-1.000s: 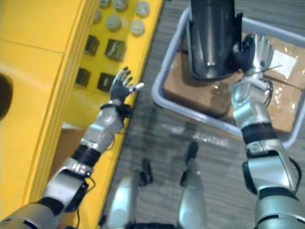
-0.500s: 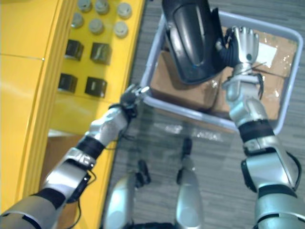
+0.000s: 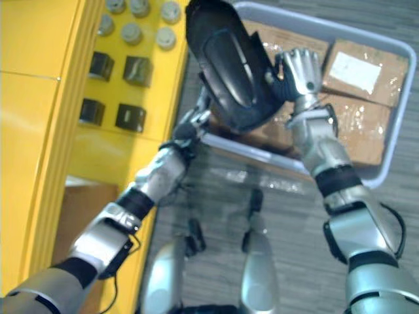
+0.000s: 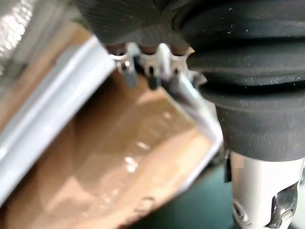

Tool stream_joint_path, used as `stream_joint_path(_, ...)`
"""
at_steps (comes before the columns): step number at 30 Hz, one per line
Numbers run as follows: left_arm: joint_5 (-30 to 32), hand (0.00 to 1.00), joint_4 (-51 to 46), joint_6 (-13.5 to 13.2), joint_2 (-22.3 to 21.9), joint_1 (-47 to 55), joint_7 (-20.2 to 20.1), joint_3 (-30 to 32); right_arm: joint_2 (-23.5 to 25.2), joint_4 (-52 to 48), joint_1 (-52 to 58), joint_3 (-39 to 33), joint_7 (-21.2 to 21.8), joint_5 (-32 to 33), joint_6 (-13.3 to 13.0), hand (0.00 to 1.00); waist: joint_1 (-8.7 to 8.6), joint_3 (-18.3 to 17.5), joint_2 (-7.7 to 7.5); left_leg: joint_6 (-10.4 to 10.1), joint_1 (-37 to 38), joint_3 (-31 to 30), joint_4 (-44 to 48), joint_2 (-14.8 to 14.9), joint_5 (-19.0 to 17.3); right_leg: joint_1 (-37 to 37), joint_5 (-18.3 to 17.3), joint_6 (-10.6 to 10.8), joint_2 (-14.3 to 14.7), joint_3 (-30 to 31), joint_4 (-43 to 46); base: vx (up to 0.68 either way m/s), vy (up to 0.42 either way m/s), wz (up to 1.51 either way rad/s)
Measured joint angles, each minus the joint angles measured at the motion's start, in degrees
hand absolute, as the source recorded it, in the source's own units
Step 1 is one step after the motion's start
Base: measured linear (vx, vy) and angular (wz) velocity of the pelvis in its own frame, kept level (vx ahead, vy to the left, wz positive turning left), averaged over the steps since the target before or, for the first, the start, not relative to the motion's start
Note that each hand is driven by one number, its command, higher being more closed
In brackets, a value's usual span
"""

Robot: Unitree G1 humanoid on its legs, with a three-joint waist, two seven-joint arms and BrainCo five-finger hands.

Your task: Walk over and take plastic housings, then place them on the shelf

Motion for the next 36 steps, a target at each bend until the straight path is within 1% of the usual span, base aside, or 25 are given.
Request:
stream_joint_path(1, 0.00, 0.00, -0.01, -0.14, 0.01, -0.11, 0.00, 0.00, 0.18, 0.03, 0.00, 0.19, 0.00, 0.00, 0.00, 1.00, 0.00, -0.07, -0.13, 0.00, 0.01, 0.03, 0.00, 0.00, 0.00, 0.00, 0.00, 0.00, 0.00, 0.01, -0.03, 0.00, 0.000, 0.00)
stream_joint_path(3, -0.10, 0.00, -0.20, -1.50, 0.04, -0.40, -0.12, 0.00, 1.15, 0.13, 0.00, 0.85, 0.00, -0.06, -0.41, 1.00, -0.15, -0.19, -1.01, 0.00, 0.01, 0.05, -0.01, 0.09, 0.00, 0.07, 0.08, -0.01, 0.07, 0.00, -0.21, 0.00, 0.000, 0.00)
stream_joint_path(5, -0.17, 0.00, -0.83, -1.86, -0.02, -0.41, -0.15, -0.02, 1.35, 0.16, 0.00, 1.61, 0.02, -0.13, -0.75, 1.00, -0.25, -0.23, -1.49, 0.00, 0.01, 0.06, -0.01, 0.06, 0.00, 0.14, 0.20, 0.02, 0.05, 0.00, -0.39, 0.00, 0.000, 0.00)
stream_joint_path(11, -0.17, 0.00, -2.25, -2.16, -0.15, -0.46, -0.14, -0.20, 2.12, 0.18, -0.01, 3.38, 0.03, -1.08, -1.02, 1.00, -0.51, -0.22, -1.52, 0.01, 0.07, -0.05, -0.04, -0.08, 0.01, 0.73, 0.82, 0.13, 0.04, -0.18, -1.52, 0.00, 0.005, 0.00)
stream_joint_path(14, -0.13, 0.00, -2.26, -2.14, -0.32, -0.49, -0.08, -1.79, 2.44, 0.19, 0.01, 4.15, 0.08, -1.12, -1.19, 1.00, -0.73, -0.22, -1.52, 0.01, 0.06, -0.04, -0.05, -0.13, 0.01, 0.75, 0.84, 0.15, 0.00, -0.18, -1.55, -0.04, 0.046, 0.00)
stream_joint_path(16, -0.10, 0.00, -2.26, -2.15, -0.53, -0.49, -0.07, -2.19, 2.53, 0.19, 0.01, 4.16, 0.08, -1.14, -2.00, 1.00, -0.73, -0.22, -1.52, 0.01, 0.06, -0.07, -0.01, -0.13, 0.01, 0.80, 0.88, 0.15, 0.00, -0.18, -1.59, -0.05, 0.039, 0.00)
stream_joint_path(17, -0.10, 1.00, -2.26, -2.15, -0.69, -0.50, -0.07, -2.20, 2.63, 0.19, 0.01, 4.16, 0.08, -1.14, -2.22, 1.00, -0.74, -0.22, -1.52, 0.01, 0.06, -0.07, 0.00, -0.13, 0.01, 0.83, 0.93, 0.14, 0.00, -0.18, -1.64, -0.06, 0.046, 0.00)
stream_joint_path(24, 0.58, 1.00, -2.26, -2.27, -1.01, -0.47, 0.55, -2.31, 3.03, 0.19, 0.07, 4.21, -0.82, -1.04, -2.31, 1.00, -0.95, -0.22, -1.52, 0.01, 0.06, -0.02, 0.09, -0.14, 0.01, 1.24, 1.39, 0.11, 0.04, -0.17, -2.45, -0.05, 0.039, 0.00)
stream_joint_path(27, 1.15, 1.00, -2.26, -2.48, -0.99, -0.47, 1.79, -2.31, 3.13, 0.00, 0.20, 4.17, -2.45, -1.02, -3.48, 1.00, -1.08, -0.22, -1.52, 0.01, 0.16, -0.02, 0.09, -0.15, 0.01, 1.40, 1.45, 0.13, 0.05, -0.17, -2.59, -0.04, 0.039, 0.00)
stream_joint_path(29, 1.34, 1.00, -2.26, -3.02, -1.01, -0.24, 3.01, -2.37, 3.23, -0.78, 0.32, 4.09, -2.68, -1.00, -3.74, 1.00, -1.14, -0.22, -1.52, 0.01, 0.66, 0.02, -0.04, -0.20, 0.01, 1.95, 1.54, 0.16, 0.05, -0.17, -2.91, -0.03, 0.052, -0.01)
stream_joint_path(30, 2.88, 1.00, -2.26, -3.48, -0.96, -0.07, 3.65, -2.38, 3.28, -1.52, 0.48, 3.95, -3.09, -0.98, -3.85, 1.00, -1.16, -0.22, -1.52, 0.01, 1.11, 0.10, -0.21, -0.24, 0.01, 2.36, 1.57, 0.19, 0.04, -0.15, -3.12, -0.03, 0.062, 0.00)
stream_joint_path(33, 5.40, 1.00, -2.38, -5.07, -0.82, -0.08, 3.95, -2.39, 3.41, -3.62, 1.48, 3.18, -3.95, -0.95, -3.93, 1.00, -1.18, -0.22, -1.52, 0.01, 1.33, -0.01, -0.26, -0.31, 0.01, 2.80, 1.66, 0.21, 0.03, -0.23, -3.48, -0.04, 0.057, 0.02)
stream_joint_path(36, 5.73, 1.00, -2.39, -5.21, -0.62, -0.06, 3.98, -2.43, 4.06, -4.45, 3.10, 2.24, -4.86, -0.73, -3.93, 1.00, -1.18, -0.22, -1.52, 0.01, 1.66, 0.04, -0.52, -0.35, 0.01, 3.05, 1.66, 0.22, 0.01, -0.22, -3.58, -0.05, 0.056, -0.01)
